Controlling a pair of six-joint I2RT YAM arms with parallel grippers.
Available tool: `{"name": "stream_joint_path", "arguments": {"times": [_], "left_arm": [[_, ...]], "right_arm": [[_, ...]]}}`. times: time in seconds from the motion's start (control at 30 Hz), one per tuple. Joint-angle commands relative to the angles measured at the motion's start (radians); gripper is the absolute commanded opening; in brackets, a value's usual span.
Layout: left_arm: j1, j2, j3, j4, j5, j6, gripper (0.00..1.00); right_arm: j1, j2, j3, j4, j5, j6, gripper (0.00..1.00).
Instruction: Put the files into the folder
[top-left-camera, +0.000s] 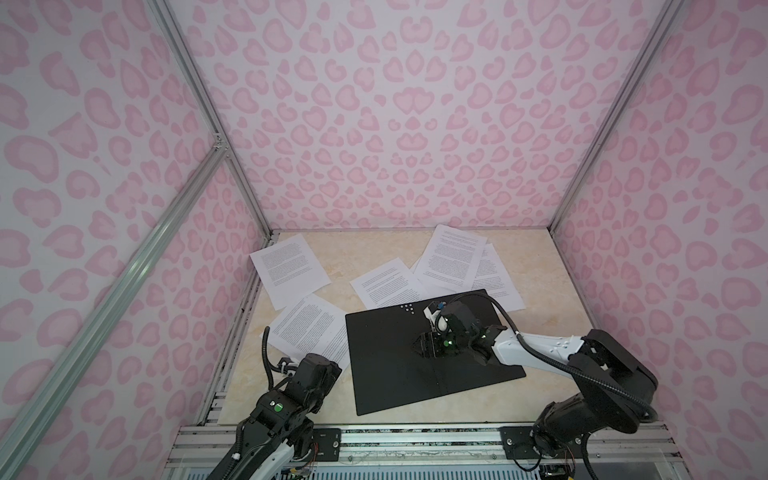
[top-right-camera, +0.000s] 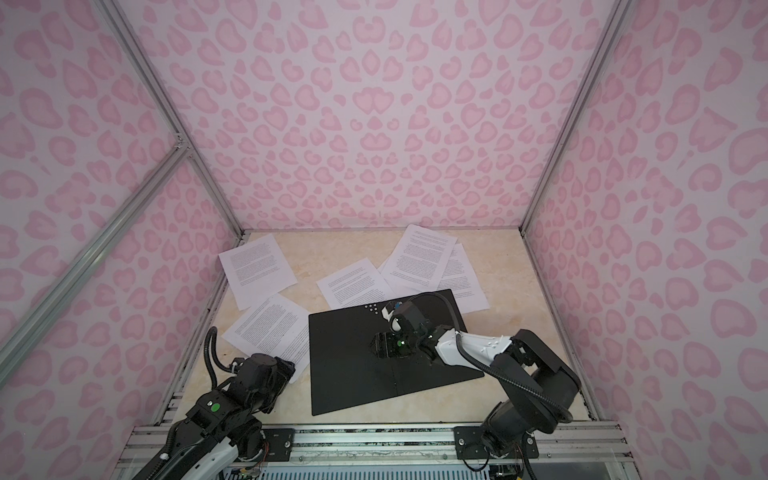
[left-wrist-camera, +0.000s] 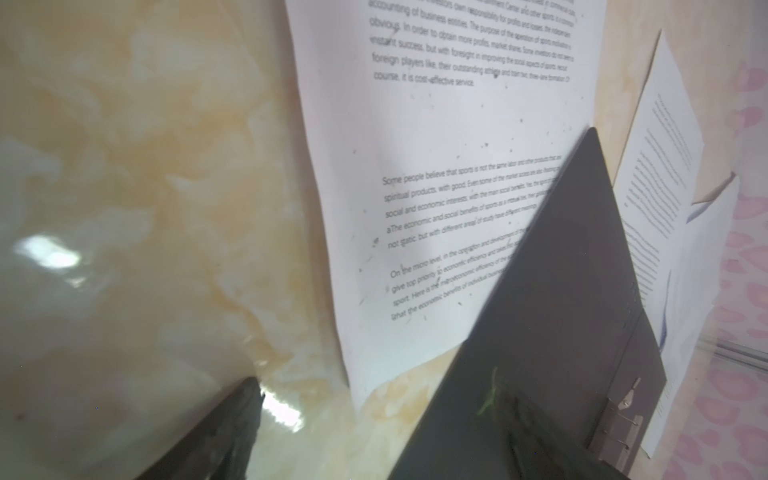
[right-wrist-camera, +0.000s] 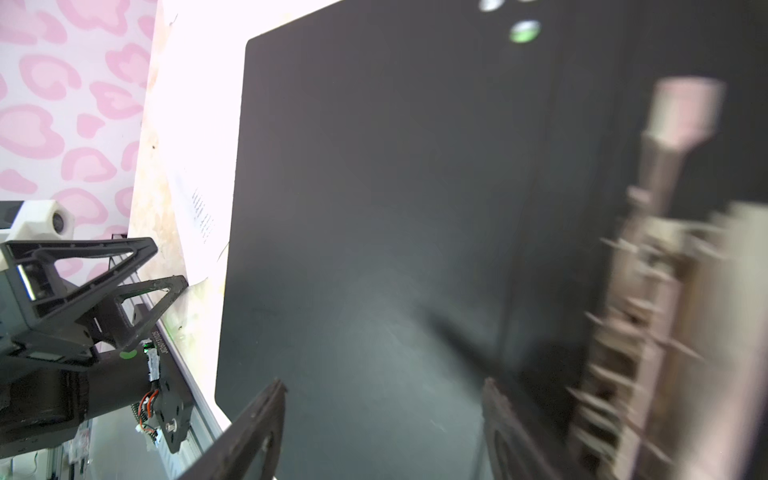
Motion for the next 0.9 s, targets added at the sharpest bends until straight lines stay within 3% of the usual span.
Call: {"name": "stream_joint_path", "arguments": {"times": [0.0, 0.17, 0.23, 0.47, 0.73, 0.87], "left_arm": [[0.0, 0.011, 0.003, -0.074, -0.02, 0.0, 0.89], [0.001, 0.031, -0.048, 0.038, 0.013, -0.049, 0.92], [0.001, 0.047, -0.074, 0.089, 0.031, -0.062, 0.91], [-0.001, 0.11, -0.123, 0.169, 0.052, -0.127, 0.9], [-0.001, 0.006, -0.212, 0.222, 0.068, -0.206, 0.93], [-0.001, -0.059, -0.263, 0.239, 0.065, -0.25, 0.88]], "right_arm": [[0.039, 0.087, 0.088, 0.006, -0.021, -0.018, 0.66], [0.098, 0.258, 0.271, -0.016, -0.051, -0.019, 0.42], [0.113, 0.317, 0.335, -0.027, -0.059, -0.018, 0.38], [0.151, 0.476, 0.514, -0.047, -0.083, -0.005, 0.32], [0.171, 0.611, 0.645, -0.071, -0.102, 0.03, 0.29], [0.178, 0.631, 0.64, -0.053, -0.111, 0.051, 0.27]]}}
